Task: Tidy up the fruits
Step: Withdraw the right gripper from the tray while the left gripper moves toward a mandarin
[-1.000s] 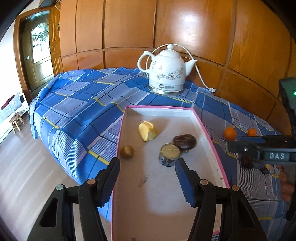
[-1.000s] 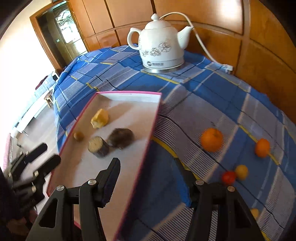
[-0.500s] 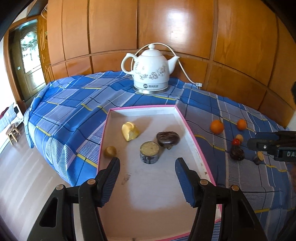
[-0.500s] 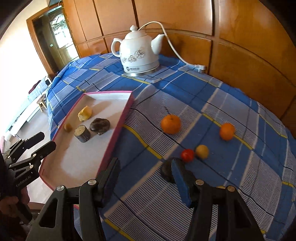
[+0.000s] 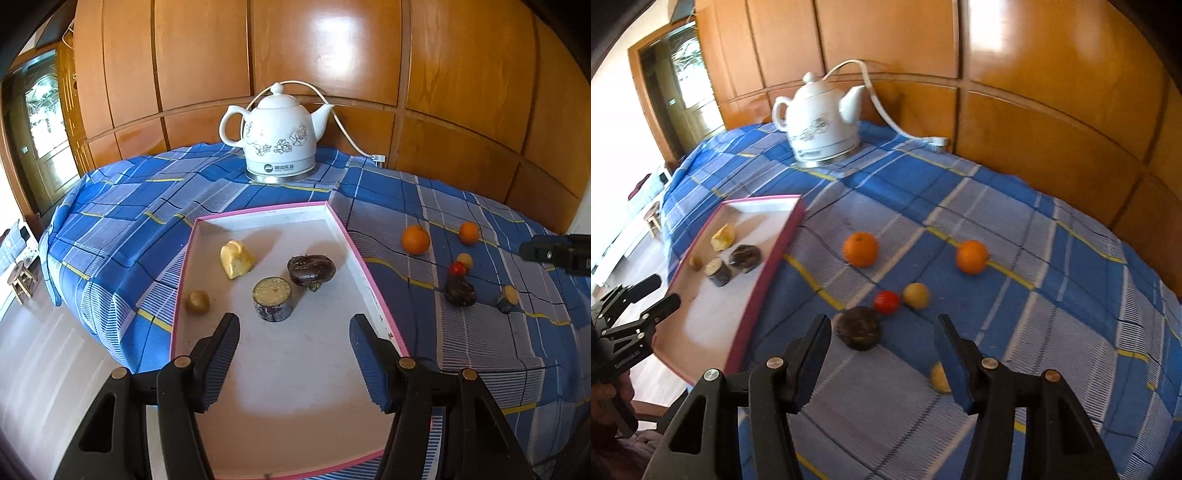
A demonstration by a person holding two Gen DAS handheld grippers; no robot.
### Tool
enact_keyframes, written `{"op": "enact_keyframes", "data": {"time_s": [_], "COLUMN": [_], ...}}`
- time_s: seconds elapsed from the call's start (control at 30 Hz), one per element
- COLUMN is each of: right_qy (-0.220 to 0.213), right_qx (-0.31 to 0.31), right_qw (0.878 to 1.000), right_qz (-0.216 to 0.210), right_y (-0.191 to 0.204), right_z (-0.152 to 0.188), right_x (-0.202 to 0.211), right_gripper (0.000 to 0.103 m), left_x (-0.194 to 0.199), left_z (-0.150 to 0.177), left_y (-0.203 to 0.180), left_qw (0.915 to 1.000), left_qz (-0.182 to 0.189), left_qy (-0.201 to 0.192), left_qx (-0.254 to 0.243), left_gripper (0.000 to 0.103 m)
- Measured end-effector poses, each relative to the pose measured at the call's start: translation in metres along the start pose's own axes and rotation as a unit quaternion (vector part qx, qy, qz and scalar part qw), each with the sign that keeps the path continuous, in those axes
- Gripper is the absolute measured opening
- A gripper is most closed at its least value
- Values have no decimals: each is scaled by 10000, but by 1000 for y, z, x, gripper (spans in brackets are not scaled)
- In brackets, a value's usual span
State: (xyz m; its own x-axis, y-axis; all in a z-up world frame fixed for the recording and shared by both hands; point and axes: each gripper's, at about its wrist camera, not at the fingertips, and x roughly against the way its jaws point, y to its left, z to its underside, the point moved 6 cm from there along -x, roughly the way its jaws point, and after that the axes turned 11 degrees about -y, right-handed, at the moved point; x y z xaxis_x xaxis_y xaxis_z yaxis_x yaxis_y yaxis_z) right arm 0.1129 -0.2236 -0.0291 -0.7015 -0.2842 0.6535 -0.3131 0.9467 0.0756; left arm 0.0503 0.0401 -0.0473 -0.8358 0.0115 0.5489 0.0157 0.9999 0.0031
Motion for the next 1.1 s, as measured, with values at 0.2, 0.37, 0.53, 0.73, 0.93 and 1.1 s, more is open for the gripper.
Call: {"op": "enact_keyframes", "data": {"time_s": [0.2,0.37,0.53,0.73,0.93,1.1], "right_qy": [-72,-154,-102,167,514,608], "right_qx": [-172,-384,-1013,-1616,-1844,-2081], "right_qw": [9990,9942,9868,9775,9692,9623], "right_qz": [418,990,1260,1343,1551,1645], "right_y": [-46,-92,-134,-158,-167,-176], "right_z": [-1,4,23,36,50,55], "right_x": [8,9,5,-1,-8,-7], "right_gripper": [58,58,58,58,58,58], "left_x": [-1,-2,-4,-8,-14,-18], "left_z": [2,3,6,8,12,13], "left_y": [-4,-10,-16,-25,-41,-51], "left_qw": [10000,9999,9996,9992,9977,9965], "left_qz": [9,39,64,159,393,525], "left_qy": [37,71,135,208,347,425], "left_qx": [-67,-143,-229,-311,-438,-490], "left_gripper": [63,63,63,63,63,63]}}
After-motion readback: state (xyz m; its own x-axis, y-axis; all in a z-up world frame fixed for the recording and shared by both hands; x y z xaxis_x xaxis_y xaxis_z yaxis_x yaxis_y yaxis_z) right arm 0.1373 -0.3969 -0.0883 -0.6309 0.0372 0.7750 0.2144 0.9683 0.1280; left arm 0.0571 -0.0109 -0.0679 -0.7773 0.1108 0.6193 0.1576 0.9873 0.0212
